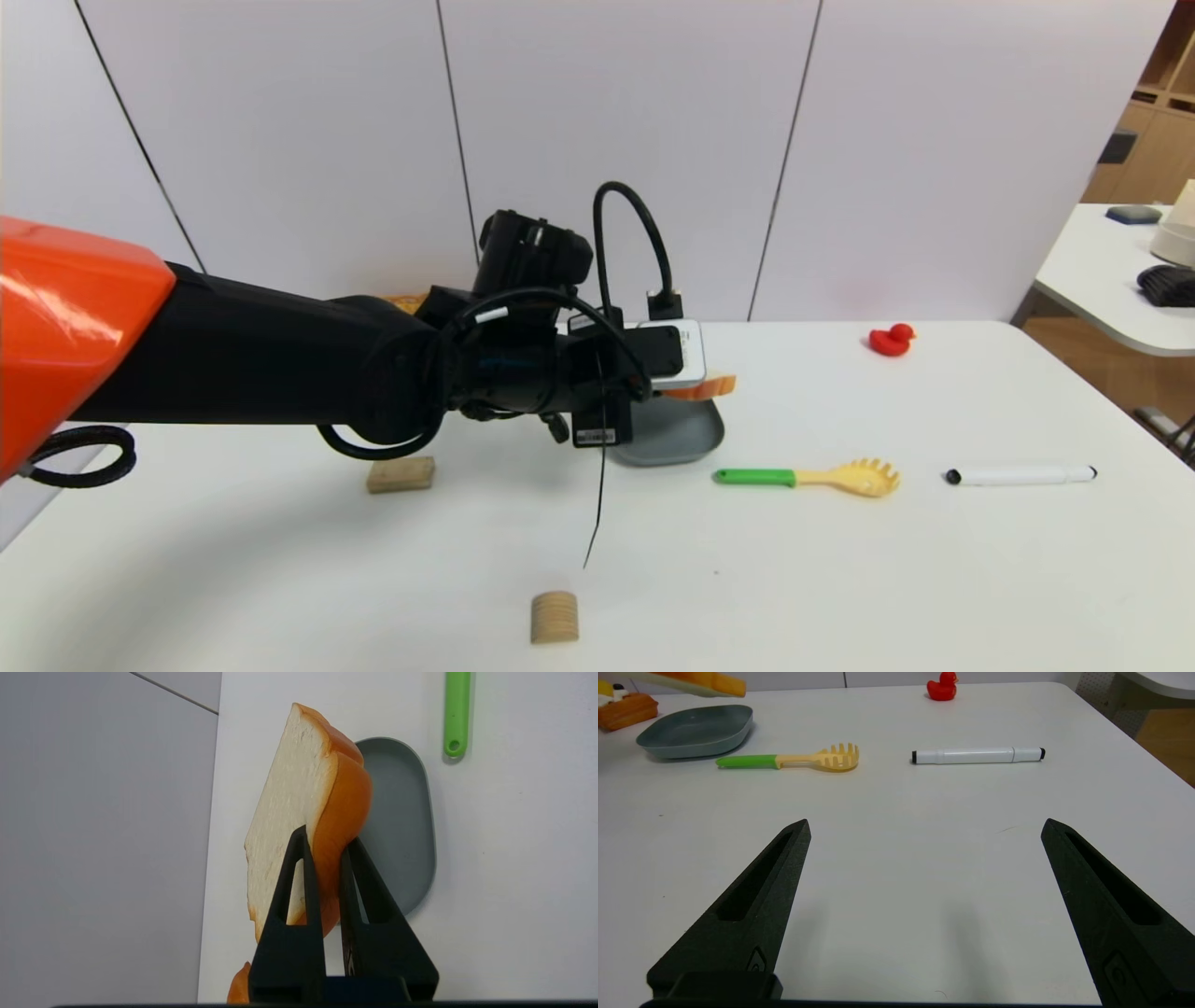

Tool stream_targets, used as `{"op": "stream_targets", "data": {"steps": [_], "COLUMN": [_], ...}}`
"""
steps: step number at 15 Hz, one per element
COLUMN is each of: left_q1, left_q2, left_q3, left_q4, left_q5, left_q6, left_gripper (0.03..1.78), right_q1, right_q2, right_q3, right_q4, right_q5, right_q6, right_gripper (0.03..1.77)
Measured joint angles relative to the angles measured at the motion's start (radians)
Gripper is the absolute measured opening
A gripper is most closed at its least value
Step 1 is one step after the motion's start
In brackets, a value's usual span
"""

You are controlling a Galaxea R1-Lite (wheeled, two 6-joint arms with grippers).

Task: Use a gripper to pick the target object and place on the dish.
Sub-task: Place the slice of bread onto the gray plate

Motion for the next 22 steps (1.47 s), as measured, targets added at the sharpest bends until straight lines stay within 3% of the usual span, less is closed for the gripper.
{"op": "stream_targets", "data": {"steps": [7, 22], "left_q1": [0.016, 0.016], "left_q2": [0.034, 0.053], "left_q3": [-0.007, -0.006], "left_q4": [-0.045, -0.020], "left_q5": [0.000, -0.002], "left_q6": [0.001, -0.001], "left_gripper": [0.17, 0.17], "right_q1": [0.000, 0.000], "right_q2": [0.000, 0.000], "right_q3": [0.000, 0.000], "right_q4": [0.000, 0.000], "right_q5": [-0.001, -0.001], "right_q6": [0.000, 0.000], "right_gripper": [1.71, 1.71]}}
